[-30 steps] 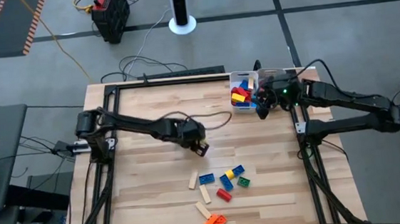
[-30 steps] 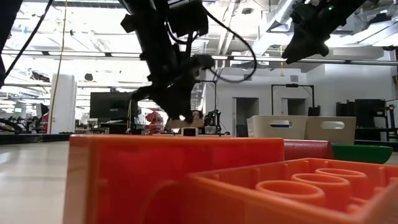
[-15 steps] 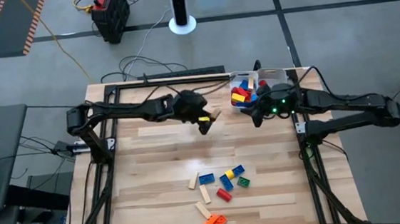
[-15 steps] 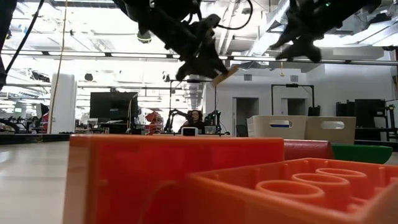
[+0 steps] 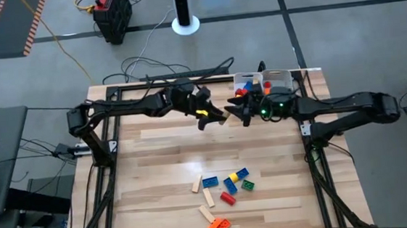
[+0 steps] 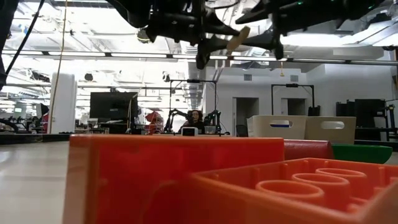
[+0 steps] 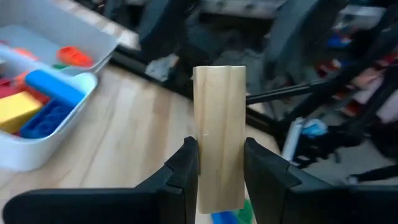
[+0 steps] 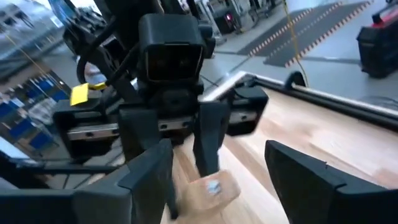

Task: Sort blocks by size
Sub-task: Put the large beige wooden block into the white bin

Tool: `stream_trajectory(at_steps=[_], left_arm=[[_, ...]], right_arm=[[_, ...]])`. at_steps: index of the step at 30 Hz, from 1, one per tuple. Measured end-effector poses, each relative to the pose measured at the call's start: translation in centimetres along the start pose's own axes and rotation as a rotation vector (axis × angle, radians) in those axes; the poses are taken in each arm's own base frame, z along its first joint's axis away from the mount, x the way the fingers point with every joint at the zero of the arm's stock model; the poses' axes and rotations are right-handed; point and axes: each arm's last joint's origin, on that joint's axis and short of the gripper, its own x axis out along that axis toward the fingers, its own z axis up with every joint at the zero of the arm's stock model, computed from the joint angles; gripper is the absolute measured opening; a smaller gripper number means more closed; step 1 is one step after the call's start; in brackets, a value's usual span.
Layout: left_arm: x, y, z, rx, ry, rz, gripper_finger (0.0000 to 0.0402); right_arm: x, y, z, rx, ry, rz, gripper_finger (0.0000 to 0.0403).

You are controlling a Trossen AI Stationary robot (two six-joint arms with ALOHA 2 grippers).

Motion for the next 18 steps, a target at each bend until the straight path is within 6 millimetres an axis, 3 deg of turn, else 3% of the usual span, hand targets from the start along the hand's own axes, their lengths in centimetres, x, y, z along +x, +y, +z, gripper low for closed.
stream_trajectory(at_steps=[12, 18], left_arm=[[-0.7, 0.8, 0.9, -0.038, -0.027, -0.062, 0.0098], [-0.8, 1.0, 1.0, -0.048, -0.035, -0.049, 0.0098]], right_arm=[[2.3, -0.1, -0.6, 0.009, -0.074, 0.043, 0.0282], [2.3, -0.1, -0.6, 0.008, -0.073, 0.042, 0.0235]])
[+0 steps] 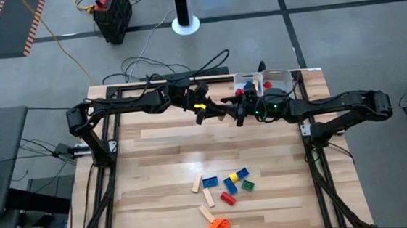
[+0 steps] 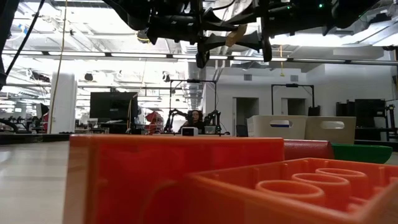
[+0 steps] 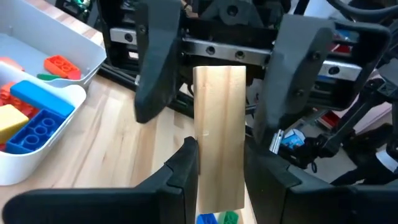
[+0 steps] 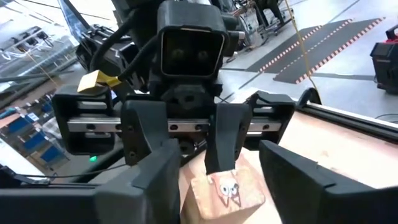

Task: Sort blocks by size
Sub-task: Put the large beige wooden block into the white bin

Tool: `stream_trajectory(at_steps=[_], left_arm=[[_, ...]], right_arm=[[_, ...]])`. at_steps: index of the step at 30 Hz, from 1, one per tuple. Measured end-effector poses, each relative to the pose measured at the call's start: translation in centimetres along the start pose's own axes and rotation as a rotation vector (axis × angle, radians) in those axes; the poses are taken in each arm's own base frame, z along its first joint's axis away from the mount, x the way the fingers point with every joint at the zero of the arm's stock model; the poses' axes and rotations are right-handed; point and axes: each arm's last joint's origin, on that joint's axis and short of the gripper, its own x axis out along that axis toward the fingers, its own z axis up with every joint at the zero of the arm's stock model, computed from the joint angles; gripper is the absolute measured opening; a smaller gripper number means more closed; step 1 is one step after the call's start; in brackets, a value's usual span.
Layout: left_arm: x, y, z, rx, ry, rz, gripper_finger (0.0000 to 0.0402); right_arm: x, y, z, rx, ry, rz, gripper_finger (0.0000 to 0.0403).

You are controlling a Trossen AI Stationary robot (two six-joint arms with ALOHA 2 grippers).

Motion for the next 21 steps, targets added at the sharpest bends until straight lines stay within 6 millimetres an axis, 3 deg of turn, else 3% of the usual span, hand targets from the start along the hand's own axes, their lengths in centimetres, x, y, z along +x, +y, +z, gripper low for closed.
stream_trajectory(at_steps=[7, 13, 21], left_arm=[[0.0, 0.1, 0.2, -0.007, -0.034, 0.044, 0.0099], [0.0, 0.6, -0.2, -0.087, -0.051, 0.176, 0.0118], [-0.3, 1.4, -1.4, -0.23, 0.022, 0.314, 0.0201]], right_arm=[[0.0, 0.1, 0.1, -0.052, -0.004, 0.003, 0.013], [0.1, -1.2, 0.3, -0.073, 0.042, -0.022, 0.0129], [-0.6, -3.3, 0.4, -0.07, 0.19, -0.059, 0.0129]])
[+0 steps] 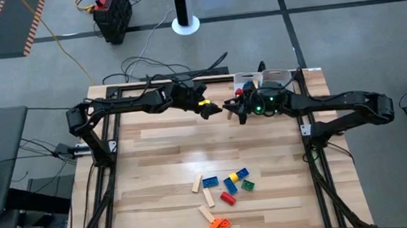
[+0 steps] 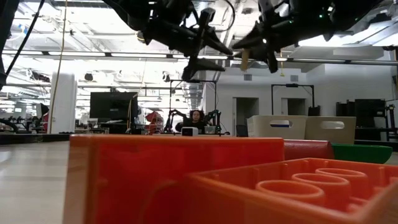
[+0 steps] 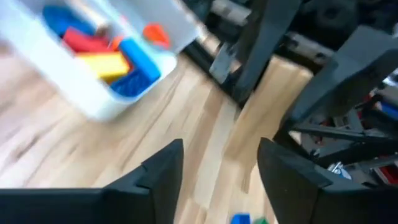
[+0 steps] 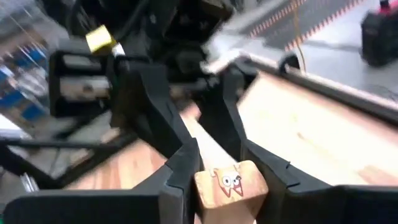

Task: Sort blocks by size
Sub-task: Put the large beige wooden block into the white bin

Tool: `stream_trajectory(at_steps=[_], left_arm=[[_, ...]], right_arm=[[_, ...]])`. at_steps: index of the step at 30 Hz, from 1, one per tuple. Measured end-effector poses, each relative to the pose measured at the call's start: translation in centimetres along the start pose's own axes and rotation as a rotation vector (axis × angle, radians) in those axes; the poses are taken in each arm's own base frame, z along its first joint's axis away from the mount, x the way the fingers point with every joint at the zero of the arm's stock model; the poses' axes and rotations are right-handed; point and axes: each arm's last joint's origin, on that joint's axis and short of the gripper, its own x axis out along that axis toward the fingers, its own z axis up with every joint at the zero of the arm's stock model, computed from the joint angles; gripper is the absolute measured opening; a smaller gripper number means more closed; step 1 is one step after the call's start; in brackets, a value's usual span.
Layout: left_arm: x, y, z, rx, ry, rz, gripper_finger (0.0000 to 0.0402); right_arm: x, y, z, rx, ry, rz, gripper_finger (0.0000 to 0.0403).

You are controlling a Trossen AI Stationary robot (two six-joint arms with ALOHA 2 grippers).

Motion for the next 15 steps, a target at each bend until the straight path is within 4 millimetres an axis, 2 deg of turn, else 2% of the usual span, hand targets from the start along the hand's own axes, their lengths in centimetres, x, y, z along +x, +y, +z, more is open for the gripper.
stream_trajectory(at_steps=[6, 11, 15], left_arm=[[0.2, 0.1, -1.8, -0.053, 0.124, 0.098, 0.0209], [0.7, -1.4, -3.8, -0.022, 0.134, 0.219, 0.0208], [1.1, -2.9, -5.1, 0.01, 0.099, 0.292, 0.0207]], right_arm=[[-1.8, -2.8, 0.1, 0.028, 0.11, -0.177, 0.0129], [-3.3, -5.8, 0.2, 0.021, 0.197, -0.343, 0.0129], [-3.5, -7.8, 0.0, -0.026, 0.253, -0.427, 0.0129]])
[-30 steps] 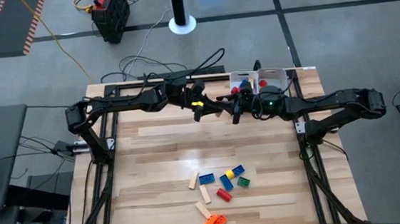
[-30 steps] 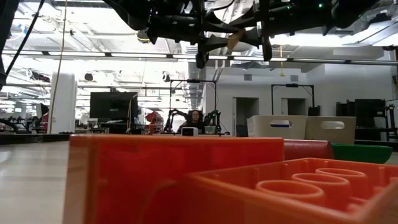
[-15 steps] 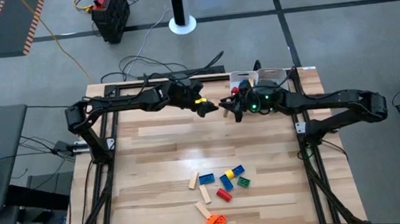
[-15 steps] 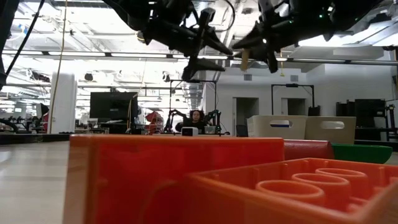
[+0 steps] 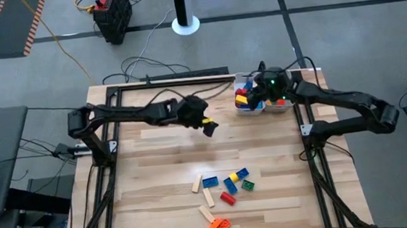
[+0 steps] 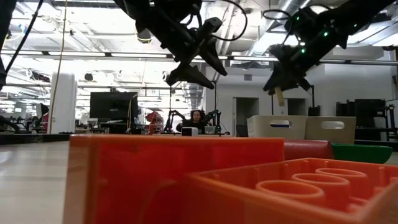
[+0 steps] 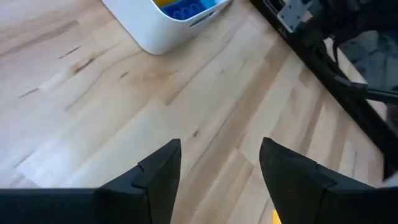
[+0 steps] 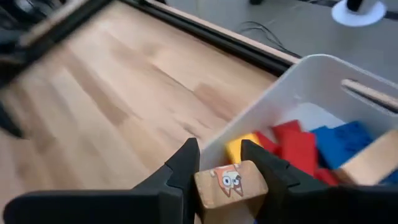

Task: Sort blocks by size
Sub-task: Put the large beige wooden block into the white bin, then put the large blue game piece into the white bin

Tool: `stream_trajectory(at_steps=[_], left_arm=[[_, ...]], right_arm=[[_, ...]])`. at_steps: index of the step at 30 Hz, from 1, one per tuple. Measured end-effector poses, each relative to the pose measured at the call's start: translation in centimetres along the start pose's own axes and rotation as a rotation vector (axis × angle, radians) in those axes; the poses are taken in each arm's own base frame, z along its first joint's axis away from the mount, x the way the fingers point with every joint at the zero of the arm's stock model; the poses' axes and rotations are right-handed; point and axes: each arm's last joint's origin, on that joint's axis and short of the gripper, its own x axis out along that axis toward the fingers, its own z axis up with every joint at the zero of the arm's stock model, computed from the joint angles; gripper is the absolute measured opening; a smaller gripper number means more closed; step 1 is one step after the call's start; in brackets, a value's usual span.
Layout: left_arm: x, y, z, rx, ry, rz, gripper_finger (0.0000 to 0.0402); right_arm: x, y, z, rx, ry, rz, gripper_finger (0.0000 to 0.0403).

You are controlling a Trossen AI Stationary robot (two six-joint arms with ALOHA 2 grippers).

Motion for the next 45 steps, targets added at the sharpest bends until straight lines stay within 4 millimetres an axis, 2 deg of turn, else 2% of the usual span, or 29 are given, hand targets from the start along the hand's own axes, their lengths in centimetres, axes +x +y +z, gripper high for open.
stream_trajectory(at_steps=[3, 9, 14, 17, 21, 28, 36, 41, 45], left_arm=[[0.0, -1.0, -0.8, 0.0, -0.014, 0.022, 0.0207], [-0.2, -1.8, -2.5, -0.056, 0.074, 0.04, 0.0207], [-0.5, -2.5, -4.5, -0.084, 0.195, 0.073, 0.0207], [-0.8, -3.8, -5.8, -0.028, 0.231, 0.054, 0.0207], [-1.2, -5.8, -7.5, 0.156, 0.27, -0.054, 0.0207], [-1.9, -7.7, -10.0, 0.42, 0.31, -0.114, 0.0207], [1.3, -8.9, -13.8, 0.481, 0.341, -0.176, 0.0207], [3.3, -8.6, -15.2, 0.47, 0.344, -0.154, 0.0207], [4.0, -8.4, -16.1, 0.473, 0.373, -0.134, 0.0208]], right_arm=[[0.7, -1.0, -0.2, -0.028, 0.03, -0.052, 0.0145], [1.9, -2.7, -0.4, 0.005, 0.077, -0.121, 0.0231], [1.6, -2.5, -0.7, 0.008, 0.102, -0.103, 0.0251], [0.7, -1.7, -0.6, -0.003, 0.089, -0.043, 0.0252], [-1.2, -0.2, -0.7, -0.037, 0.076, 0.01, 0.0253], [-5.1, 0.3, -0.7, -0.025, -0.018, -0.044, 0.0253], [-7.6, 0.5, -1.2, 0.004, -0.028, -0.034, 0.0254], [-8.4, 1.2, -1.1, -0.024, 0.007, -0.039, 0.0254], [-8.8, 1.7, -0.7, -0.041, -0.004, -0.044, 0.0254]])
